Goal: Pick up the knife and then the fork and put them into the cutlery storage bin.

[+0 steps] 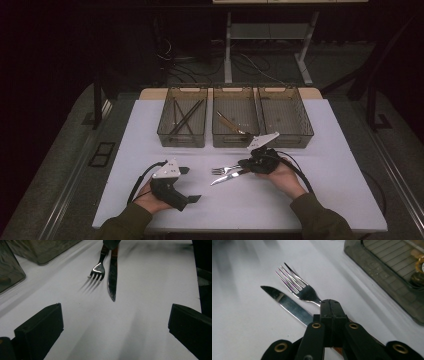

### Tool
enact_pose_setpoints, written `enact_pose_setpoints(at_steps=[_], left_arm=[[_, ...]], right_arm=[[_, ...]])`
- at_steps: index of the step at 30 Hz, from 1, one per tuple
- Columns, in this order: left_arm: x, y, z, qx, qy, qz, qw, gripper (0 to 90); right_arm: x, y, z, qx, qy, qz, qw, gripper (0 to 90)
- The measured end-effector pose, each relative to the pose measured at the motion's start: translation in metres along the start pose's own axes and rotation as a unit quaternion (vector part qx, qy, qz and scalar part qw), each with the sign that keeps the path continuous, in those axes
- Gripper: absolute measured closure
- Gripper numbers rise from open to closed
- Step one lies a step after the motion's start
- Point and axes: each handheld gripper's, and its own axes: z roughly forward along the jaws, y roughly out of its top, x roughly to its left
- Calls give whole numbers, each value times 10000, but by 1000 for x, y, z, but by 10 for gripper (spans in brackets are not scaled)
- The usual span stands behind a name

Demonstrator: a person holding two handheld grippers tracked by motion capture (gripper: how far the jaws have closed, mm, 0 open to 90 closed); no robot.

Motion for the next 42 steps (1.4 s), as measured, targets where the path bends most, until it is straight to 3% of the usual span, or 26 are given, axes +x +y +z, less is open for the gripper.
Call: enact_pose_setpoints(at_steps=[8,32,42], left_arm=[[0,0,0,8,-9,0,10000,0],[0,0,1,16,-22,-1,10000,0],[0,0,1,15,-24,1,10000,0]], right_arm=[[-3,-2,10,220,-90,-41,9997,900],[2,-2,13,411,-1,-205,9989,900],[0,-3,11,517,-195,-380,9977,900]])
